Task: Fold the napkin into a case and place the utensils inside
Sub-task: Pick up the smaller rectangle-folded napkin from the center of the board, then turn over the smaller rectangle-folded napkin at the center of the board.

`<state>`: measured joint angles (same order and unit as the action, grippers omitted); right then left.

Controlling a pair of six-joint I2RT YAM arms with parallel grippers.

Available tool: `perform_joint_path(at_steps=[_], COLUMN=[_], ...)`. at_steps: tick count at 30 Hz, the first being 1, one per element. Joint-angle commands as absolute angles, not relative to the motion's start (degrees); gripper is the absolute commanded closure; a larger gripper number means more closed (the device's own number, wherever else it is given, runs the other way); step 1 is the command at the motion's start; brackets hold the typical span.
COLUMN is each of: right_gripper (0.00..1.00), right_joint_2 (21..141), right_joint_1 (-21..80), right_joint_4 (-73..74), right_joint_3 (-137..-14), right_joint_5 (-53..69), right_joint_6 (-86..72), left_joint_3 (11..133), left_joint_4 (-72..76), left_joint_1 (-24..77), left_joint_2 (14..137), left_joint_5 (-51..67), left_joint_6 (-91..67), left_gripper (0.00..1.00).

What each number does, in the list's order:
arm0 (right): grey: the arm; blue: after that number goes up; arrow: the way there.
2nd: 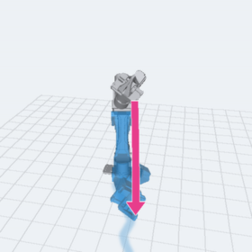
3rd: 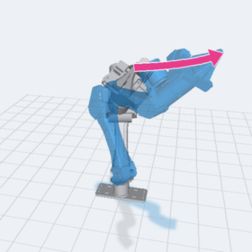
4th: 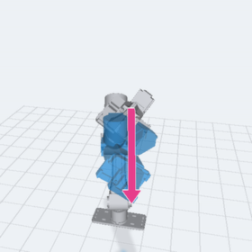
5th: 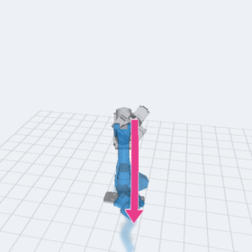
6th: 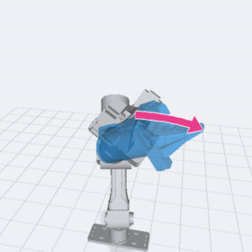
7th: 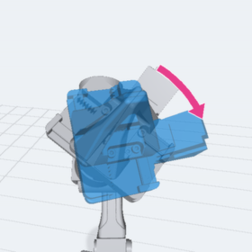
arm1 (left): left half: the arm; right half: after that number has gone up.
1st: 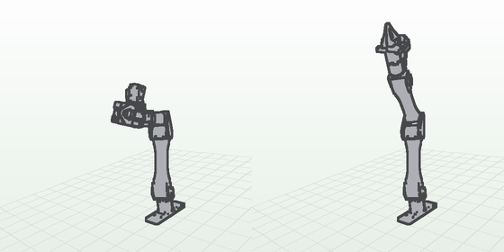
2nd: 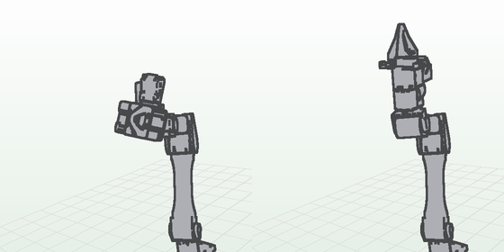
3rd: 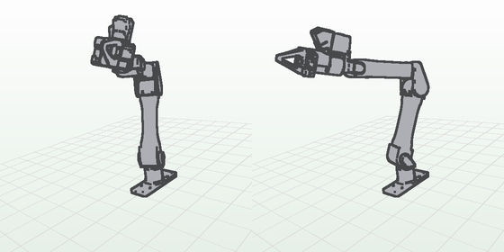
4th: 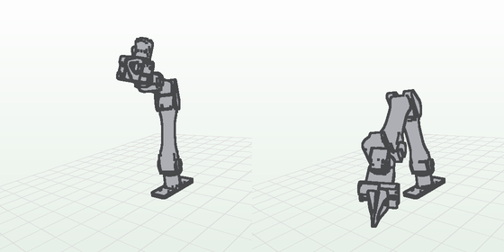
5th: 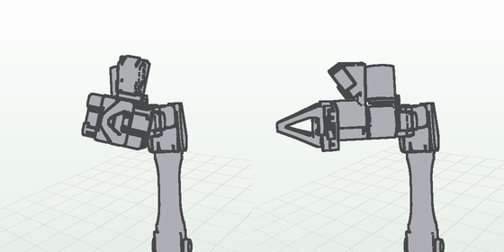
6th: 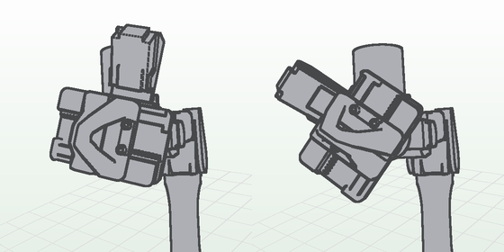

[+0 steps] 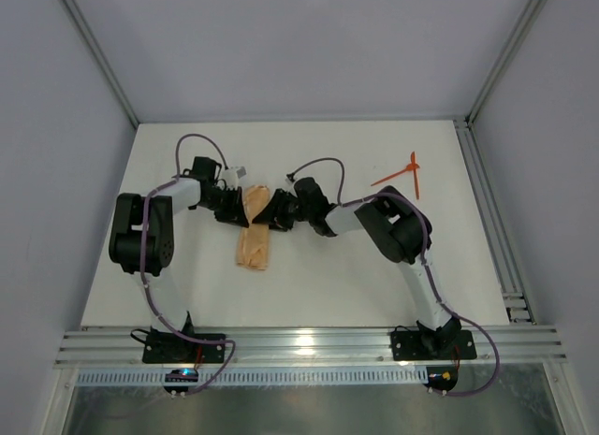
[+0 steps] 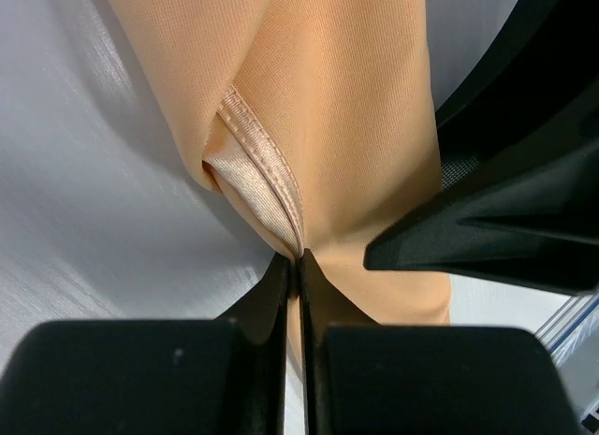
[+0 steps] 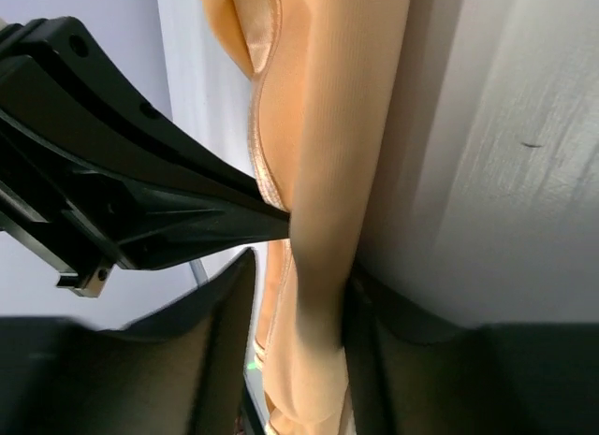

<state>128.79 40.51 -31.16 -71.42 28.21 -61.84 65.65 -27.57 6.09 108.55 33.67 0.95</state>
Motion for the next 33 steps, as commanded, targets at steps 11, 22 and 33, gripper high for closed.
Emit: perform_joint_path(at_steps=[11, 22, 33], right_gripper=[0.97, 0.97, 0.97], right_joint_2=[127.3, 119.1, 111.8], right_joint_1=[41.2, 41.2, 39.4], right_joint_4=[-26.3, 11.3, 41.6], right_joint_3=[-72.7, -83.7, -88.8], right_joint_5=[24.8, 16.3, 0.5], right_joint_6=[-57.3, -32.2, -10.0], left_joint_3=[65.1, 70.0, 70.9], left_joint_4=[-28.0, -38.7, -44.1], left_joint_1=[5.1, 3.2, -0.8], left_joint_2=[111.0, 102.8, 93.3], left_joint_5=[30.3, 30.8, 27.4], left_joint_6=[2.5, 8.3, 12.7], left_gripper=[1.0, 0.53, 0.53])
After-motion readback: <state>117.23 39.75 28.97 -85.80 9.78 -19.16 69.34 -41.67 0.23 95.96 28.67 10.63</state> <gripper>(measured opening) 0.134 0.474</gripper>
